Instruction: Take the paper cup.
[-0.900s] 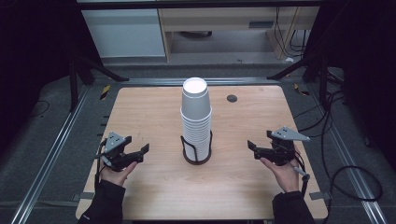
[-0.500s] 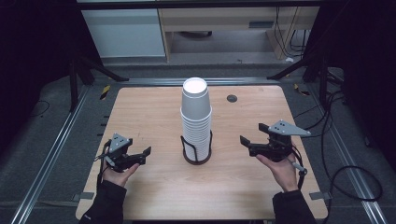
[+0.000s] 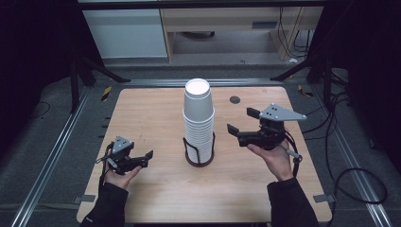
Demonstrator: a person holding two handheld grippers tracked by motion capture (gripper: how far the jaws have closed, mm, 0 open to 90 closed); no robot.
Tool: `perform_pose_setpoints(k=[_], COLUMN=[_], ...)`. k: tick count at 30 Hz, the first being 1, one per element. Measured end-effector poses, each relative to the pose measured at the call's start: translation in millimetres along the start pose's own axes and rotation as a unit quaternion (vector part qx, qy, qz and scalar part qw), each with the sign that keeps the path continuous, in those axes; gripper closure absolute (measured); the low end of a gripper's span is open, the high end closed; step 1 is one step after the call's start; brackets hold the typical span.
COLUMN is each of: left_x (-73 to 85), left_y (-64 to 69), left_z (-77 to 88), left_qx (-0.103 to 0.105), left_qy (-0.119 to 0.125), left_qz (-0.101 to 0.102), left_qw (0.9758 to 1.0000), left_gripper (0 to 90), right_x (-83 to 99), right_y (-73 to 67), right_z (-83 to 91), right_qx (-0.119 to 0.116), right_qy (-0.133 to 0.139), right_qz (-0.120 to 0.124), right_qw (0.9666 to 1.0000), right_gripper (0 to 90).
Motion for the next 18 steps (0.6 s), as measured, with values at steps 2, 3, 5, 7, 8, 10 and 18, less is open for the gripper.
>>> perform_pose_setpoints(k=[2, 3, 5, 7, 8, 10, 18], left_x=[0.1, 0.1, 0.0, 0.1, 0.0, -0.1, 0.1], left_y=[0.5, 1.0, 1.3, 1.2, 1.3, 1.2, 2.2], left_z=[-0.5, -0.9, -1.2, -1.1, -1.0, -1.0, -2.4], left_qx=[0.001, 0.001, 0.002, 0.001, 0.000, 0.002, 0.006], left_qy=[-0.002, -0.003, -0.005, -0.005, -0.005, -0.006, -0.012], left_qz=[-0.001, -0.003, -0.004, -0.003, -0.004, -0.003, -0.007], left_qw=[1.0000, 1.0000, 1.0000, 1.0000, 1.0000, 1.0000, 0.9999], left_gripper=[14.2, 14.2, 14.2, 14.2, 14.2, 14.2, 14.2], right_x=[-7.2, -15.4, -21.2, -27.9, -27.9, -32.5, -46.4], right_y=[-4.4, -9.6, -13.2, -18.0, -18.0, -21.6, -36.2], right_z=[-2.6, -5.8, -8.4, -12.5, -12.5, -16.0, -33.7], right_qx=[-0.006, -0.016, -0.028, -0.036, -0.036, -0.038, -0.051], right_qy=[0.006, 0.012, 0.020, 0.024, 0.024, 0.024, 0.022], right_qz=[0.004, 0.004, 0.002, 0.004, 0.004, 0.009, 0.021], right_qw=[1.0000, 0.9998, 0.9994, 0.9991, 0.9991, 0.9989, 0.9982], right_gripper=[11.7, 11.3, 11.0, 10.6, 10.6, 10.2, 9.4])
Point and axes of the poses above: each handheld gripper's, and its own axes: z roughly backward along the jaws, x roughly out of its underside, y roughly to its right, the point moved 2 cm from there along -z, roughly forward along the jaws, and after that the axes turned 3 degrees about -z, right-handed, at the moved point
